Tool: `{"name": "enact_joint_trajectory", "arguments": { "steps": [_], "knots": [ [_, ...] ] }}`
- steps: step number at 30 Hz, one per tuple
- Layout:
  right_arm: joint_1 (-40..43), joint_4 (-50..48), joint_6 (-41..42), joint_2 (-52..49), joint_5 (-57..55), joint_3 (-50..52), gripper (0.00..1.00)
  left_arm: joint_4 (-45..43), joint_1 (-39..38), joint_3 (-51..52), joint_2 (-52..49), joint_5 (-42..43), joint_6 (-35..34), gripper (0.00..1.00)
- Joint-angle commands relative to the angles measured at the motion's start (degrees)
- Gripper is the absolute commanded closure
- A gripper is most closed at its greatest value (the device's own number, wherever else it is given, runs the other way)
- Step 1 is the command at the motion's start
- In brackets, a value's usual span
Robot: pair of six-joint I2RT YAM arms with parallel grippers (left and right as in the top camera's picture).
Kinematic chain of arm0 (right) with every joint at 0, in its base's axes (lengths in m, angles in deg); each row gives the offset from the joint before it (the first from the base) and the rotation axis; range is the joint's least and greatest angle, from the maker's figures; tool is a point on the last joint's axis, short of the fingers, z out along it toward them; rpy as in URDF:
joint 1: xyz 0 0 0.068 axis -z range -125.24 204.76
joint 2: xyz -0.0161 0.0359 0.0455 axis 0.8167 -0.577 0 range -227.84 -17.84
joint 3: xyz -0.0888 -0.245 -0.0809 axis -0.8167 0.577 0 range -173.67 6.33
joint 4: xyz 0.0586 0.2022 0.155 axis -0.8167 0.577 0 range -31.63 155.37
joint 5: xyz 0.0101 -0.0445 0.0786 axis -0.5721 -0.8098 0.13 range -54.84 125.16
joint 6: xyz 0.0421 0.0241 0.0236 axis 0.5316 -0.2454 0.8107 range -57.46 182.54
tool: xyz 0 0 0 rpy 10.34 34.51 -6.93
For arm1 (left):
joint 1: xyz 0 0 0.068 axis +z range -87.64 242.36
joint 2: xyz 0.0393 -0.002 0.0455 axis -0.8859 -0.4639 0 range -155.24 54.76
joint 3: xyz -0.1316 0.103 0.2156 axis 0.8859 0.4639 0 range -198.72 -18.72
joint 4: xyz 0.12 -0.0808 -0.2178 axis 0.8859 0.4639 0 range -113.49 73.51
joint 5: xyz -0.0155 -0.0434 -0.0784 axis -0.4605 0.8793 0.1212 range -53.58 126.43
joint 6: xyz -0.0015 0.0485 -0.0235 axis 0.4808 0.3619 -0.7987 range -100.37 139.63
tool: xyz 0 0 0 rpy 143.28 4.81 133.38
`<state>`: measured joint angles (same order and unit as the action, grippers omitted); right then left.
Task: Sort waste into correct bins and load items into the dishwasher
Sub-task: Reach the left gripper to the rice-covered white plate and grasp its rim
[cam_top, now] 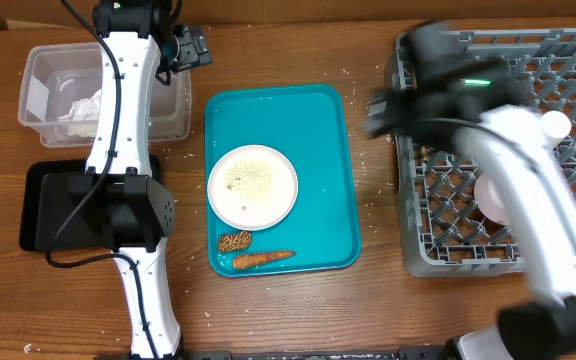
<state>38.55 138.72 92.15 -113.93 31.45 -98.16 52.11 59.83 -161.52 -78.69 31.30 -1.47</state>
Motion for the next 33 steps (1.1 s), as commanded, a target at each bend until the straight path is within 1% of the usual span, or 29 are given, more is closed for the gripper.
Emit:
{"name": "enact_joint_trajectory", "arguments": {
  "steps": [1,4,8,12,14,15,16,18,19,21,26,30,33],
  "knots": [
    [11.72,0.61,0.66,6.01,-6.75,-1.4,0.0,0.02,-0.17,0.22,-0.07,0.26,-1.2,0.0],
    [19.87,0.61,0.66,6.84,-5.07,-1.4,0.0,0.02,-0.17,0.22,-0.07,0.26,-1.2,0.0],
    [26.47,0.35,0.66,6.43,-0.46,-1.33,0.0,-0.04,-0.17,0.22,-0.07,0.74,-1.6,0.0],
    [30.21,0.35,0.66,6.4,-0.48,-1.33,0.0,-0.02,-0.17,0.22,-0.07,7.21,-3.41,0.0],
    [31.36,0.35,0.66,6.4,-0.48,-1.33,0.0,1.57,-0.17,0.22,-0.07,19.19,-3.17,0.0],
    [31.36,0.37,0.66,6.4,-0.48,-1.33,0.0,2.19,-0.2,0.22,-0.07,25.03,-1.55,0.0],
    [31.34,0.35,0.66,6.4,-0.48,-1.33,0.0,2.84,-0.39,0.22,-0.07,31.89,2.4,0.0],
    [31.34,0.35,0.66,6.4,-0.48,-1.33,0.0,5.03,-1.16,0.22,-0.07,37.38,7.65,0.0],
    [31.34,0.35,0.66,6.4,-0.48,-1.33,0.0,6.51,-1.75,0.2,-0.02,37.53,8.07,0.0],
    [31.34,0.35,0.66,6.4,-0.48,-1.33,0.0,9.9,-3.28,0.2,0.0,35.21,7.72,0.0],
    [31.34,0.35,0.66,6.4,-0.48,-1.33,0.0,18.56,-8.28,0.2,0.42,23.58,2.78,0.0],
    [31.34,0.35,0.66,6.4,-0.48,-1.33,0.0,21.24,-12.74,0.2,1.27,17.84,-0.33,0.0],
    [31.34,0.35,0.66,6.4,-0.48,-1.33,0.0,21.24,-16.22,0.2,2.34,16.0,-1.51,0.0]
  ]
}}
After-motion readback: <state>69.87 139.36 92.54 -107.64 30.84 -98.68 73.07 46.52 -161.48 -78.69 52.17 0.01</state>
